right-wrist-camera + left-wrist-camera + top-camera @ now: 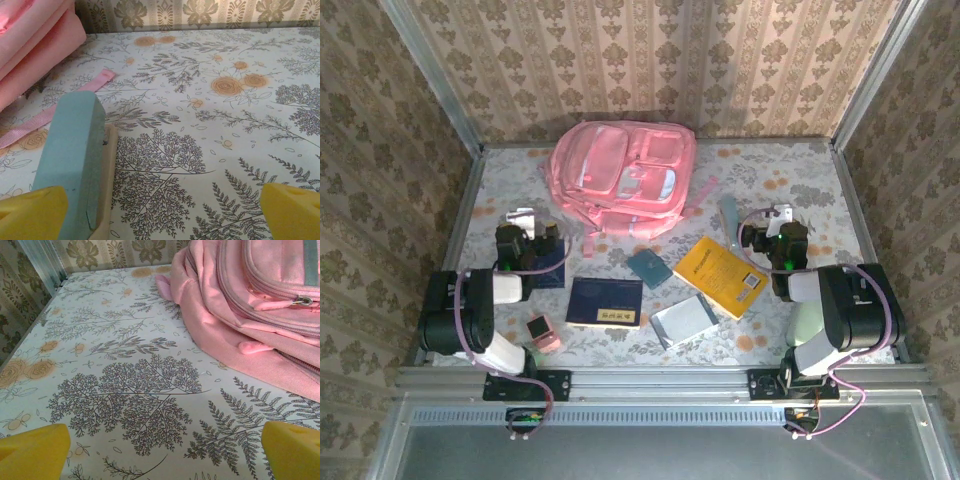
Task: Pack the student bag
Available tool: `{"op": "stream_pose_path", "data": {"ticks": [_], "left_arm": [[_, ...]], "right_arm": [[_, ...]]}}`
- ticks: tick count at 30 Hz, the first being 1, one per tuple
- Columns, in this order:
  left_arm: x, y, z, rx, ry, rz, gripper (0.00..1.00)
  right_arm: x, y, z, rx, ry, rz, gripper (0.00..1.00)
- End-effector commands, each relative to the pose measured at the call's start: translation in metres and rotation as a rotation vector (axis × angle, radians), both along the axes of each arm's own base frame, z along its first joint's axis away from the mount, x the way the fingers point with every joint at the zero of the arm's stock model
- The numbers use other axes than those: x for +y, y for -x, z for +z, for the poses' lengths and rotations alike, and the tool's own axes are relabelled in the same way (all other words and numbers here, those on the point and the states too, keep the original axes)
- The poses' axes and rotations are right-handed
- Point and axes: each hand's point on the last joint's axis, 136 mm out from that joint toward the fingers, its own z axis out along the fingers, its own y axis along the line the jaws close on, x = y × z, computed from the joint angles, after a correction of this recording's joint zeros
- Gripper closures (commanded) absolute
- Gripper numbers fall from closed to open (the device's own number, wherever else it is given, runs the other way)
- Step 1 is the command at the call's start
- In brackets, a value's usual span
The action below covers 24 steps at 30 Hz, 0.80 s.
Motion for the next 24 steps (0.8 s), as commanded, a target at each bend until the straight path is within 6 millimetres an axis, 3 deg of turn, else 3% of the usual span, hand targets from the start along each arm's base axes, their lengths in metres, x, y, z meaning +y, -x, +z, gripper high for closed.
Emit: {"op": "stream_pose_path", "data": {"ticks": [1, 24], "left_arm": [[-0.0002, -0.0023, 0.0017, -0.004, -0.013, -0.002, 0.0], [-0.0005, -0.0023, 0.0018, -0.004, -0.015, 0.001, 0.0]], "right_arm": [[0.004, -0.0039, 0.0062, -0.012, 0.002, 0.022, 0.0], [0.004, -0.0045, 0.0063, -0.011, 0.004, 0.021, 0.0]]}}
